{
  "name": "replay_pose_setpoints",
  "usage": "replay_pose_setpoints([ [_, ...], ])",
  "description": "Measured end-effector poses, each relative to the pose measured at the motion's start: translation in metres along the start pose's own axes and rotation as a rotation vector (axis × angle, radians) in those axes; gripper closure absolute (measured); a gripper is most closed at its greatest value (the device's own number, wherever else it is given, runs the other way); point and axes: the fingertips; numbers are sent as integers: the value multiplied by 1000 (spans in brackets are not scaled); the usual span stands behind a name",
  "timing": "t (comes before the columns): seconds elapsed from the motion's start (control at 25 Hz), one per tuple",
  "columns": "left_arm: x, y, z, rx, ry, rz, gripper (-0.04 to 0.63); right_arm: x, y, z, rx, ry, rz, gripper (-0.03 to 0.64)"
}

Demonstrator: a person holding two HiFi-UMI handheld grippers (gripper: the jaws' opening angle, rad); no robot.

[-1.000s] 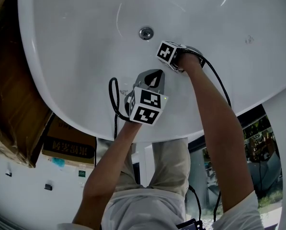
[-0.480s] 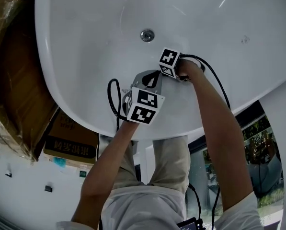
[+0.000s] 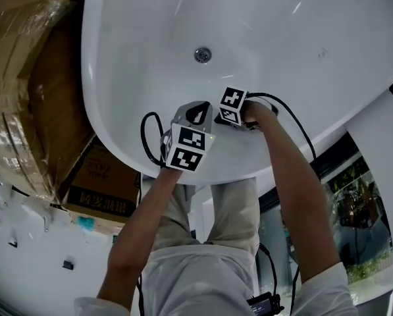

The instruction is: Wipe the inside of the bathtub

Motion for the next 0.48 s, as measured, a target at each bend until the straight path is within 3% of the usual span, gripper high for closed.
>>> replay_pose_setpoints([
  [0.48,49,-2,-13,-49,-18,-17,597,-24,-18,58,-14,40,-97,549],
])
Point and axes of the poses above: the fingertips, and each gripper's own axes: x backward along the fingers, z to its left, y out of its top, and after that the axes turned 15 degrees about y, right-handed
